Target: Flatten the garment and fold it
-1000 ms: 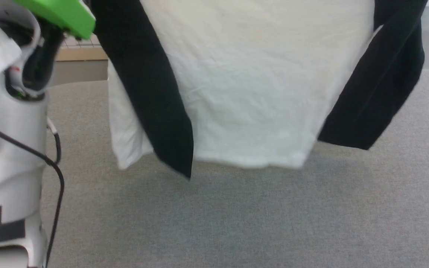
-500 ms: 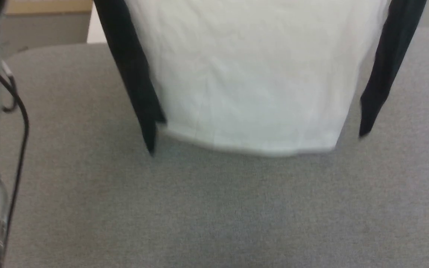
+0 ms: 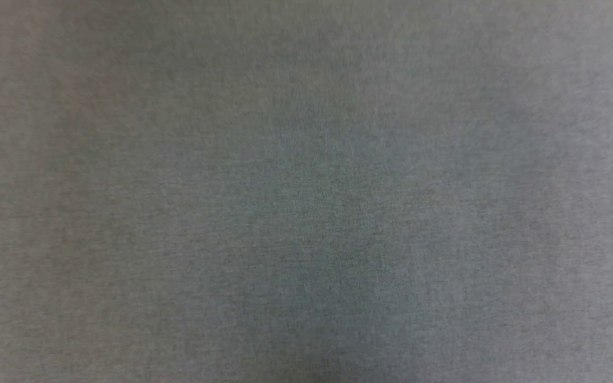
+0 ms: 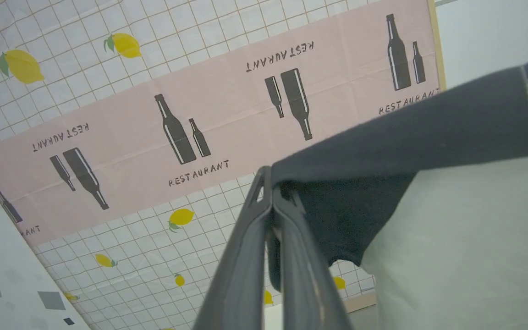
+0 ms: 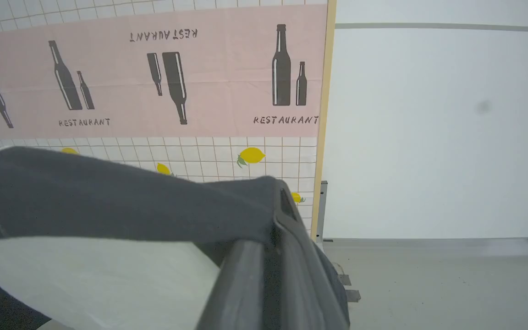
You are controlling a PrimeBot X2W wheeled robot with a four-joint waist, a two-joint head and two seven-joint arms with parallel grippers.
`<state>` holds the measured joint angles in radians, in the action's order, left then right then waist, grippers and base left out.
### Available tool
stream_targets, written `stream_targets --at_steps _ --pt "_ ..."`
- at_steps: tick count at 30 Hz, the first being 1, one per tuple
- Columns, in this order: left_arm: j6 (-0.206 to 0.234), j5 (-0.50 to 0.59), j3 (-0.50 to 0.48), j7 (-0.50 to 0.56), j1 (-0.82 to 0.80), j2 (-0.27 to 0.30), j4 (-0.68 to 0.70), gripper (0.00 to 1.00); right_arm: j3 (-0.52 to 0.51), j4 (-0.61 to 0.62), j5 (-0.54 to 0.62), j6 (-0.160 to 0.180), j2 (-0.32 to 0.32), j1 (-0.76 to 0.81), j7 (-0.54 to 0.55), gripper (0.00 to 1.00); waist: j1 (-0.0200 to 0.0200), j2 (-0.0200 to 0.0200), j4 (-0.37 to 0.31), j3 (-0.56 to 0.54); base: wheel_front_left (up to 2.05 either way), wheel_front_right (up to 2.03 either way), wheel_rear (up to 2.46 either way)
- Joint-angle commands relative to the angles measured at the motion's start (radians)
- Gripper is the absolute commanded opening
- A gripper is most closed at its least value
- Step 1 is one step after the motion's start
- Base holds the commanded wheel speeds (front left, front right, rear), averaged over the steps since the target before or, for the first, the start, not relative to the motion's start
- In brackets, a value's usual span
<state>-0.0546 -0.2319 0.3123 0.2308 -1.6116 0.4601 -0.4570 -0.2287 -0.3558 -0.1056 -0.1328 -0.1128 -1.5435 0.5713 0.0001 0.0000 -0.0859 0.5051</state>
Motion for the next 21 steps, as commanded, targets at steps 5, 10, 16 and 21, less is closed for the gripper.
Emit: stream_targets --at_steps 5,10,16,21 --pt "0.011 0.005 0.007 -0.114 -0.001 -0.007 -0.109 0.0 -0.007 -0.096 0.002 0.002 0.012 -0.005 -0.095 0.0 -0.0001 0.0 0.001 0.165 0.0 0.0 0.0" --pt "-0.014 -0.036 0.006 -0.178 0.055 -0.025 -0.171 0.0 0.018 -0.111 -0.049 0.002 -0.009 0.065 -0.116 0.0 -0.0001 0.0 0.023 0.159 0.0 0.0 0.0" --pt "-0.043 -0.09 0.014 -0.239 0.19 -0.037 -0.187 0.0 0.076 -0.078 -0.172 0.002 -0.055 0.229 -0.136 0.0 -0.0001 0.0 0.052 0.079 0.0 0.0 0.0" --pt "-0.038 -0.174 -0.026 -0.296 0.399 -0.052 -0.106 0.0 0.124 0.009 -0.303 0.002 -0.098 0.464 -0.154 0.0 -0.0001 0.0 0.081 -0.033 0.0 0.0 0.0"
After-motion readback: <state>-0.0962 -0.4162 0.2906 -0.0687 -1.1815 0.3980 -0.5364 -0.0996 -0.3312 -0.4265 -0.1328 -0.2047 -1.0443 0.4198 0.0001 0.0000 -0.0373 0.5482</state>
